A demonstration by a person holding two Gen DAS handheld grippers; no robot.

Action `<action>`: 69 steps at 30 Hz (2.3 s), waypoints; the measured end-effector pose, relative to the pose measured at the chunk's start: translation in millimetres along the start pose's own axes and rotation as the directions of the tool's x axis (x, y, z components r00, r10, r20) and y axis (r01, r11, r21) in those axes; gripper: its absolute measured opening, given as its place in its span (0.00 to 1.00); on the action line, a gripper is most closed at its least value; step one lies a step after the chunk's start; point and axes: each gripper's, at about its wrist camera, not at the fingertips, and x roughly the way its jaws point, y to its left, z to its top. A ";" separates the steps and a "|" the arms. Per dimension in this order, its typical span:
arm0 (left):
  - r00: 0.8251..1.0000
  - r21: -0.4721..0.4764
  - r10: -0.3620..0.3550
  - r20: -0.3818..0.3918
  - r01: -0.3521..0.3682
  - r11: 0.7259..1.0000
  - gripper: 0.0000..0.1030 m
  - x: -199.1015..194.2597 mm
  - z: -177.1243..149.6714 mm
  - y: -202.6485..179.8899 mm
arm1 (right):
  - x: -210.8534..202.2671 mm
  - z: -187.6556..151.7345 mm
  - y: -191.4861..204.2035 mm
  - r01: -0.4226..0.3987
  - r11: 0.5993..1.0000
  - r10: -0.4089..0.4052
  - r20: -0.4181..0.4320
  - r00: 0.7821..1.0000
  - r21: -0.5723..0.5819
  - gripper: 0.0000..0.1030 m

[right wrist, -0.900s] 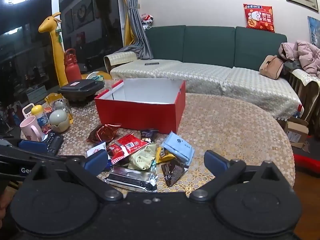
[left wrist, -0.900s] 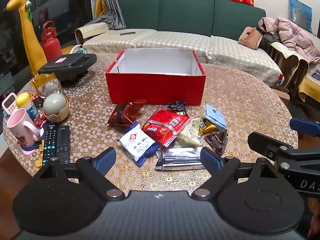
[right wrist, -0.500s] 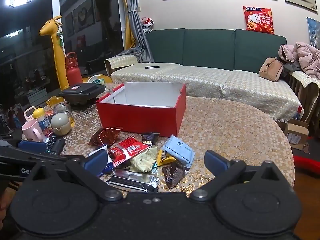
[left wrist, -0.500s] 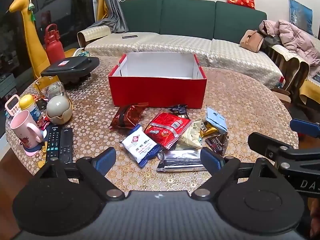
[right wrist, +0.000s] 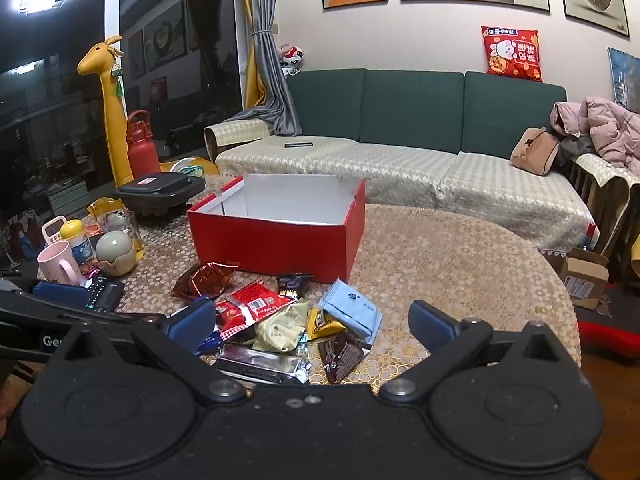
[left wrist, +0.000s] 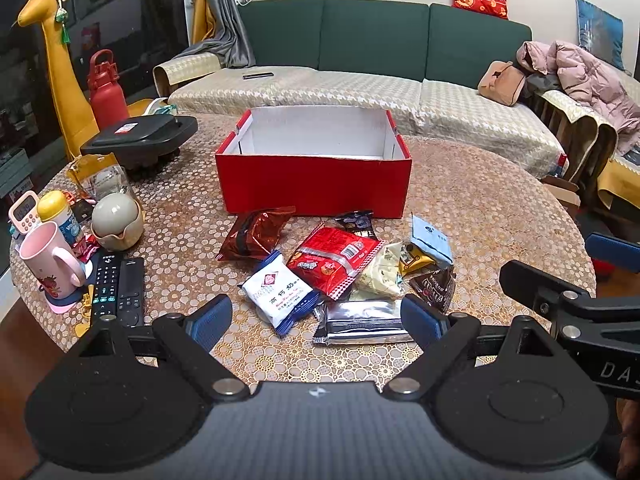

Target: Organize snacks

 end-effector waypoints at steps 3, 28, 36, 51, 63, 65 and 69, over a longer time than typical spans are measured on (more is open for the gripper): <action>1.000 0.002 -0.007 0.000 0.007 1.000 0.89 2.2 -0.2 0.3 | 0.7 0.2 -0.7 -0.001 1.000 0.001 -0.003 1.000 0.004 0.99; 1.000 0.010 -0.015 0.009 0.015 1.000 0.89 7.0 -0.2 -1.5 | 4.6 0.7 -5.2 -0.002 1.000 0.003 -0.002 1.000 0.013 0.99; 1.000 0.015 -0.017 0.001 0.017 1.000 0.89 12.5 1.6 -3.4 | 7.5 0.7 -5.8 -0.001 1.000 0.001 -0.007 1.000 0.009 0.99; 0.999 0.025 -0.035 -0.037 0.036 0.999 0.89 44.4 -1.6 -0.4 | 36.6 -1.7 -12.8 -0.040 0.999 0.043 -0.104 0.994 0.028 0.99; 0.997 0.008 -0.041 -0.072 0.042 0.999 0.89 64.9 -3.6 6.4 | 54.0 -7.8 -14.0 -0.041 0.999 0.044 -0.138 0.989 0.026 0.96; 0.995 0.002 -0.045 -0.090 0.045 0.999 0.89 70.3 -5.7 8.6 | 58.7 -9.1 -15.5 -0.045 0.998 0.049 -0.157 0.986 0.032 0.96; 0.990 -0.008 -0.048 -0.132 0.048 0.999 0.89 82.6 -10.3 12.8 | 73.7 -14.3 -25.1 -0.032 0.996 0.049 -0.224 0.973 0.077 0.96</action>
